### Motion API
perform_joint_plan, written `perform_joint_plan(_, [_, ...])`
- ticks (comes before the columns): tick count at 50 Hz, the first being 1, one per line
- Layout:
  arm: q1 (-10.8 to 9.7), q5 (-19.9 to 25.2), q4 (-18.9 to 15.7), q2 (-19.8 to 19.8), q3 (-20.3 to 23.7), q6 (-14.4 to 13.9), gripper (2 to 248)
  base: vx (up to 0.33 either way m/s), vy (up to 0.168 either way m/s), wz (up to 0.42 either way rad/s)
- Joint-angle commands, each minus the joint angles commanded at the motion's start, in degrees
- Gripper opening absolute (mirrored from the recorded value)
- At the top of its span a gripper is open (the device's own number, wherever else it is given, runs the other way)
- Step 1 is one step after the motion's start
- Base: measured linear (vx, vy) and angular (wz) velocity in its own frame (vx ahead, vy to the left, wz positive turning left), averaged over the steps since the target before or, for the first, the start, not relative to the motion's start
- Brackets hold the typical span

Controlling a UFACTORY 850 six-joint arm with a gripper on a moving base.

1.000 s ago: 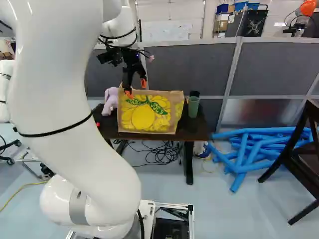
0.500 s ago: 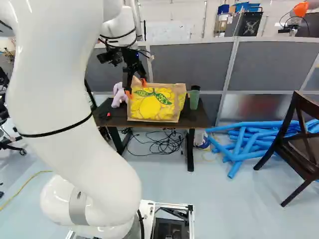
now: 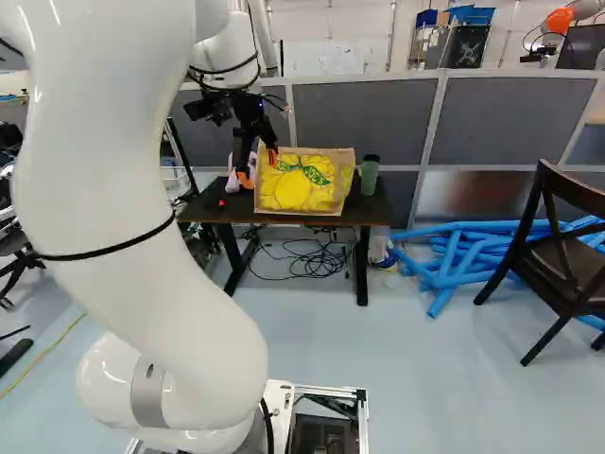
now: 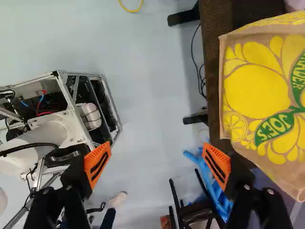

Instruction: Pick up the bag on the ground and place it on the table

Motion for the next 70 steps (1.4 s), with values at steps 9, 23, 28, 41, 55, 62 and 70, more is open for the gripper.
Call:
perform_joint_plan(9, [0.0, 0.0, 0.0, 0.0, 0.0, 0.0, 247, -0.13, 0.001, 0.015])
perform_joint_plan(23, [0.0, 0.0, 0.0, 0.0, 0.0, 0.0, 247, 0.004, 0.0, -0.002])
perform_joint_plan(28, [0.0, 0.0, 0.0, 0.0, 0.0, 0.0, 247, 0.0, 0.0, 0.0])
perform_joint_plan(41, [0.0, 0.01, 0.0, 0.0, 0.01, 0.01, 247, 0.0, 0.0, 0.0])
perform_joint_plan(55, [-0.03, 0.8, 0.0, 0.17, 0.49, 0.51, 247, 0.0, 0.0, 0.0])
perform_joint_plan(62, [-0.07, 1.66, 0.0, 0.35, 1.02, 1.06, 247, 0.0, 0.0, 0.0])
perform_joint_plan(70, [-0.13, 3.04, 0.0, 0.64, 1.87, 1.94, 247, 0.0, 0.0, 0.0])
